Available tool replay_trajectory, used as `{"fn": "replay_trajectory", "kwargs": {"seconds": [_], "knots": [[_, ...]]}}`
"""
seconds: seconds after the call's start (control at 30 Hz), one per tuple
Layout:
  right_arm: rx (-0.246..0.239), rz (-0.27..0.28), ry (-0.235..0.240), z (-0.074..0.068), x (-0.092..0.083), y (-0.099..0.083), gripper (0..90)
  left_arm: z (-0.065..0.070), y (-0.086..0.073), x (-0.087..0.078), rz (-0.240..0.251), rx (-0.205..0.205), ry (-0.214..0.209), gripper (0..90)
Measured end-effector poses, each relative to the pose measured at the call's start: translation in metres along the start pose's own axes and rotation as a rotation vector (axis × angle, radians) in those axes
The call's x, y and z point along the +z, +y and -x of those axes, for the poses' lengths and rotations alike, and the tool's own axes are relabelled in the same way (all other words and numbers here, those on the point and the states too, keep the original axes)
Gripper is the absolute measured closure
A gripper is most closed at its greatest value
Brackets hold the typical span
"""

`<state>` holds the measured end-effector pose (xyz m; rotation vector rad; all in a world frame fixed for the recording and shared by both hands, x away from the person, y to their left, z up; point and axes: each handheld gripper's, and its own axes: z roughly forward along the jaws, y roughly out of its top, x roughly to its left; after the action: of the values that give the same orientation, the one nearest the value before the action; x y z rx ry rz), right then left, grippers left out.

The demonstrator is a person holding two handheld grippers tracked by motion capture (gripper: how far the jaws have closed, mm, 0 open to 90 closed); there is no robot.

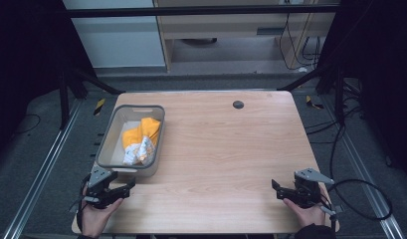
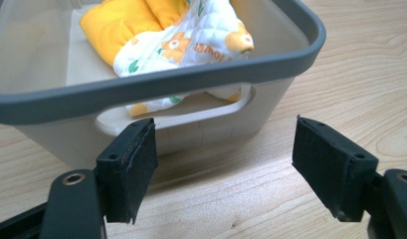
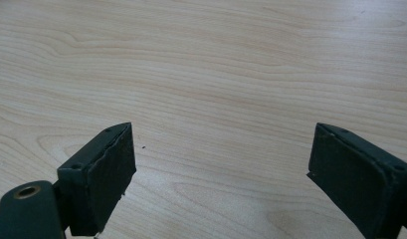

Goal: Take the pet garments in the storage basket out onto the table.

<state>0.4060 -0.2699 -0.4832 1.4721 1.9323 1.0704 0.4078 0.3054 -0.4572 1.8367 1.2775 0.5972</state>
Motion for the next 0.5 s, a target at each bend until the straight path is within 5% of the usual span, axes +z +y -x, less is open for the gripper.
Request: {"fn": "replay_trajectory", "kwargs": {"seconds": [0.5], "knots": [[-0.007, -0.004, -0.011, 0.002, 0.000, -0.001, 13.1, 0.002, 0.018, -0.018, 0.053, -0.015, -0.023, 23.7]]}}
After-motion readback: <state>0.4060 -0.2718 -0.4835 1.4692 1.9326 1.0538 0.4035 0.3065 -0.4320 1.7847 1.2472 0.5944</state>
